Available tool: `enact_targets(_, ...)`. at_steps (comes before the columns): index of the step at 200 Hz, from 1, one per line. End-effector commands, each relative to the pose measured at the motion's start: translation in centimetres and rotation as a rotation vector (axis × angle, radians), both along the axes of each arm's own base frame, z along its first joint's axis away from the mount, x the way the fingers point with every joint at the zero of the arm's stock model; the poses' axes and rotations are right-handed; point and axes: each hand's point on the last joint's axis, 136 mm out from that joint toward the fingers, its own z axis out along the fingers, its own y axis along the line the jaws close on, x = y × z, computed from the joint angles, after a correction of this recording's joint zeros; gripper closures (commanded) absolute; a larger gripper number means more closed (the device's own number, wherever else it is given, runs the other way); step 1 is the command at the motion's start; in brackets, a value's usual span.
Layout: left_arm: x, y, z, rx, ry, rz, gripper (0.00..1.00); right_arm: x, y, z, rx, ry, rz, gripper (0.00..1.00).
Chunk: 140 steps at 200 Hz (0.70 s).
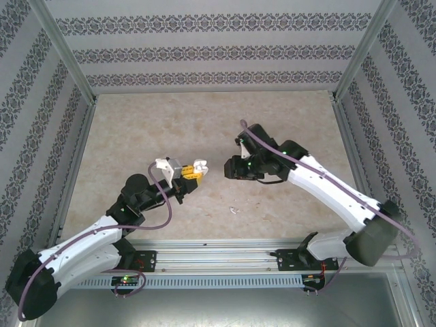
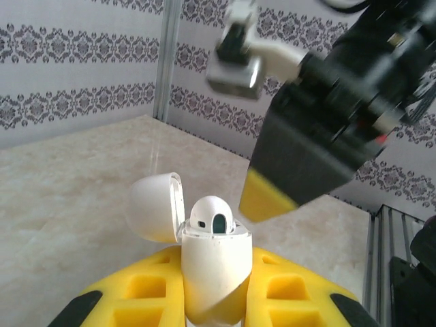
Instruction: Insert wireless bluetooth earbuds into charging case
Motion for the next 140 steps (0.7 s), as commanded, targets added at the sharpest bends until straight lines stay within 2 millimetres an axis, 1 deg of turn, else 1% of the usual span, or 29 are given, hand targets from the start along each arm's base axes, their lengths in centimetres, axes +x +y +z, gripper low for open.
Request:
enact_targets(1, -0.6, 0.9, -0.7, 0.054, -0.003, 0.020, 1.00, -1.0, -0.8, -4.2, -0.117, 0.080, 0.024, 0.60)
enact_targets(30, -1.4, 1.7, -1.5, 0.098, 0.002, 0.029, 1.00, -1.9, -0.8, -8.4, -0.195, 0.184, 0.067, 0.60)
enact_targets(69, -2.0, 2.4, -2.2, 0.120, 0.013, 0.035, 1.00, -2.6, 0.2, -12.6, -0.291, 0.275, 0.146, 0.60)
enact_targets(90, -2.1, 2.6, -2.4, 0.124, 0.015, 0.042, 1.00, -2.9, 0.6, -14.3, -0.339, 0.302, 0.191, 0.60)
enact_targets(113, -2.0, 2.7, -2.7, 0.122, 0.021, 0.051, 1.00, -2.9, 0.7, -15.6, -0.380, 0.320, 0.215, 0.60)
enact_targets(140, -1.9, 2.6, -2.9, 0.119, 0.027, 0.051, 1.00, -3.4, 0.6, -16.8, -0.414, 0.349, 0.230, 0.60)
